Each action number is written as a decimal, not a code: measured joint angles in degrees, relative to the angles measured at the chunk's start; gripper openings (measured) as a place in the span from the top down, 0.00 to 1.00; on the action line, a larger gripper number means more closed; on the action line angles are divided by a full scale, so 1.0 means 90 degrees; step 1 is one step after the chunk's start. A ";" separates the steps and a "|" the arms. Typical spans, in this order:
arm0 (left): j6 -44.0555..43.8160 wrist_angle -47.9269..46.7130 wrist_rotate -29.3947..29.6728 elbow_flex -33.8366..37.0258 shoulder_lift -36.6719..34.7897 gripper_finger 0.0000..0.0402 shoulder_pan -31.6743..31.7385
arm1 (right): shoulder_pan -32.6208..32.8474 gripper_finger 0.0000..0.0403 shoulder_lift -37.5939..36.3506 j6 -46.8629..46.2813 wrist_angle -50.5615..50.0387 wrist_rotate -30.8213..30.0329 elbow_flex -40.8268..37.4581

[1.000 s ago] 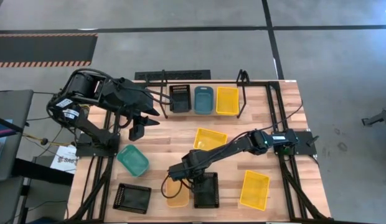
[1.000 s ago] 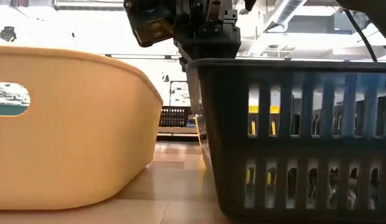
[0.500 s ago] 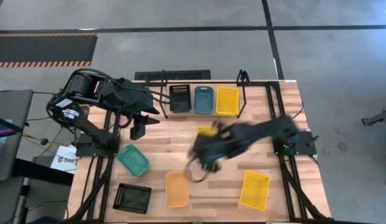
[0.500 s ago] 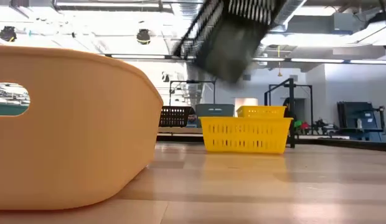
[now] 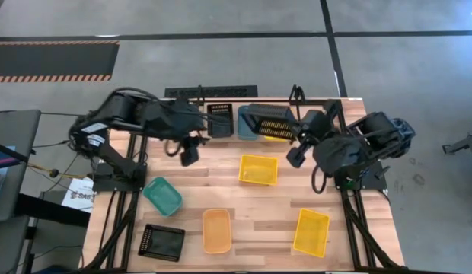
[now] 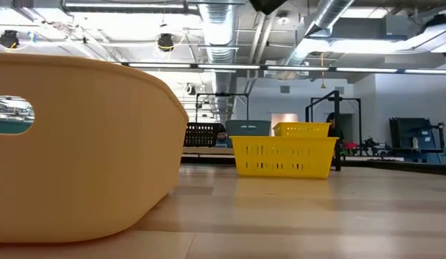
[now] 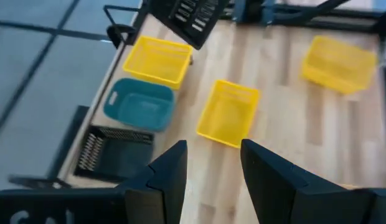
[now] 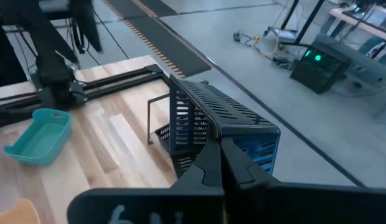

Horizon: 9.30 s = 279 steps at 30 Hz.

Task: Stack baskets on shelf by color
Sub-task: Stack the right black bin on the black bin

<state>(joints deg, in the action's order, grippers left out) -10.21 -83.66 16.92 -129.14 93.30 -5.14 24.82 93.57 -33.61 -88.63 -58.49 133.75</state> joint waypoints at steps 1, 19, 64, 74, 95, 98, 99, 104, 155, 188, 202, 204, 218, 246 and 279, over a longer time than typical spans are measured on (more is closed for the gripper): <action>0.0245 0.0031 0.0086 0.0000 0.0112 0.65 0.0030 | 0.0000 1.00 0.0001 0.0069 0.0013 -0.0006 0.0000; 0.0877 0.0538 0.0783 0.0005 0.0767 0.65 0.0260 | -0.0017 1.00 0.0101 0.0255 -0.0124 0.0101 -0.0005; 0.2360 0.1732 0.1625 -0.0607 0.1265 0.65 -0.0727 | 0.0143 1.00 0.0012 0.0411 0.0089 0.0329 0.0000; 0.2336 0.1844 0.2005 -0.0617 0.1356 0.65 -0.0327 | 0.0143 1.00 0.0031 0.0408 0.0208 0.0331 0.0000; 0.1924 0.2071 0.1151 -0.0609 0.1827 0.94 0.0570 | 0.0163 1.00 0.0038 0.0365 0.0359 0.0565 0.0000; 0.2165 0.2028 0.1204 -0.0607 0.1760 0.98 0.0539 | 0.0165 1.00 0.0035 0.0433 0.0391 0.0547 0.0000; 0.2202 0.2053 0.1220 -0.0647 0.1752 0.99 0.0518 | 0.0163 1.00 0.0028 0.0449 0.0414 0.0536 0.0000; 0.2317 0.1883 0.1273 -0.0648 0.1746 1.00 0.0351 | 0.0163 1.00 0.0031 0.0459 0.0413 0.0523 0.0000; -0.3215 -0.0709 0.2598 -0.0336 0.0060 1.00 0.1131 | -0.2701 1.00 -0.2813 0.1153 -0.0152 0.0503 -0.1835; -0.5778 0.2474 0.0354 0.4111 0.0063 1.00 0.2220 | -0.0644 1.00 -0.3987 -0.0549 0.0276 0.0458 -0.4935; -0.5937 0.3052 -0.0296 0.4773 0.0065 1.00 0.2543 | -0.0500 1.00 -0.4042 -0.0472 0.0261 0.0309 -0.4935; -0.5947 0.3152 -0.0355 0.4917 0.0065 1.00 0.2588 | -0.0500 1.00 -0.4044 -0.0452 0.0261 0.0309 -0.4935; -0.5988 0.3447 -0.0646 0.5509 0.0063 1.00 0.2838 | -0.0503 1.00 -0.4025 -0.0427 0.0263 0.0319 -0.4935; -0.6170 0.4100 -0.1012 0.6226 0.0063 1.00 0.3030 | -0.0503 1.00 -0.4025 -0.0362 0.0261 0.0353 -0.4935; -0.5434 0.3781 -0.1303 0.6217 0.0063 0.89 0.3030 | -0.0502 1.00 -0.4024 -0.0214 0.0290 0.0368 -0.4935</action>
<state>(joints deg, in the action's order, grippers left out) -59.11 -49.63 5.20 -73.19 93.86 22.13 20.30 57.35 -35.53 -86.02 -55.18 89.34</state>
